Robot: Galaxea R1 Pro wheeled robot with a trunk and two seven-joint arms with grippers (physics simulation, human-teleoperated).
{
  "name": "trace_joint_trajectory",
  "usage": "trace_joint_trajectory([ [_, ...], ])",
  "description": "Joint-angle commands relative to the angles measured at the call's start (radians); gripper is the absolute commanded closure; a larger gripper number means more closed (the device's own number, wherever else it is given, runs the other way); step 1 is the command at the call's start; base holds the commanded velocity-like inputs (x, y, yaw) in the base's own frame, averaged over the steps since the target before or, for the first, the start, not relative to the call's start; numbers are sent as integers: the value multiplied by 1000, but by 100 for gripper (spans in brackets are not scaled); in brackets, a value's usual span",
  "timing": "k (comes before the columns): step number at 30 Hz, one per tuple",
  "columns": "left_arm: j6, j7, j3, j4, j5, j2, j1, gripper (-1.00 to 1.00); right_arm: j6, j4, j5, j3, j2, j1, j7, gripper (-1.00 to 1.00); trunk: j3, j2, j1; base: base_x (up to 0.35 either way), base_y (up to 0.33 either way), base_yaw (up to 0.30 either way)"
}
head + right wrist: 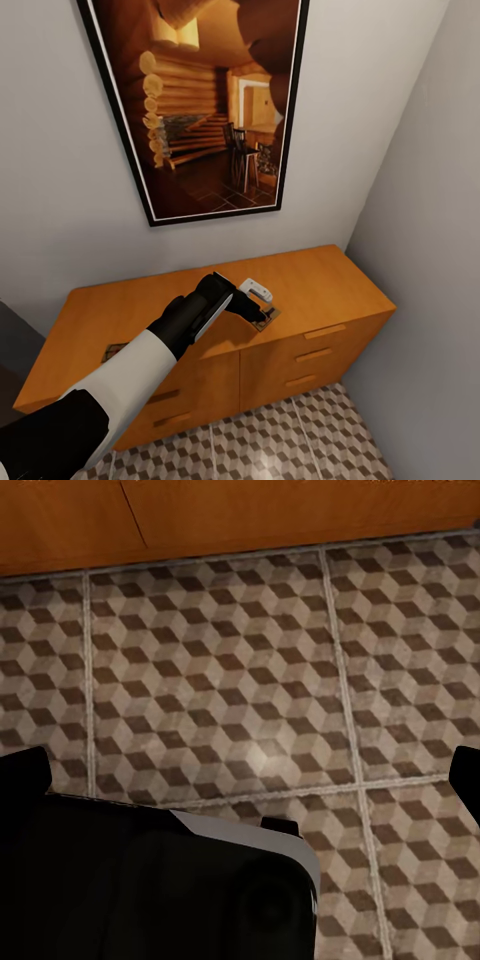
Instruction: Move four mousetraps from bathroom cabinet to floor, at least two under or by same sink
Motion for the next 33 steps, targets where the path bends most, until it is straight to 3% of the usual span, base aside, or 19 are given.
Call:
trace_joint_trajectory([
  [1,5,5,-1,0,10,0,-1,-100,-3,1,-10,9,0,-1,-2,-100,-2,-2,1,25,0,0],
  [29,5,5,-2,4,10,0,0,-100,-2,1,-10,8,3,-1,-4,-100,-2,-2,1,3,0,0],
  [33,5,5,-2,4,10,0,0,-100,33,1,-11,7,0,-1,-7,-100,-2,-2,1,0,0,0],
])
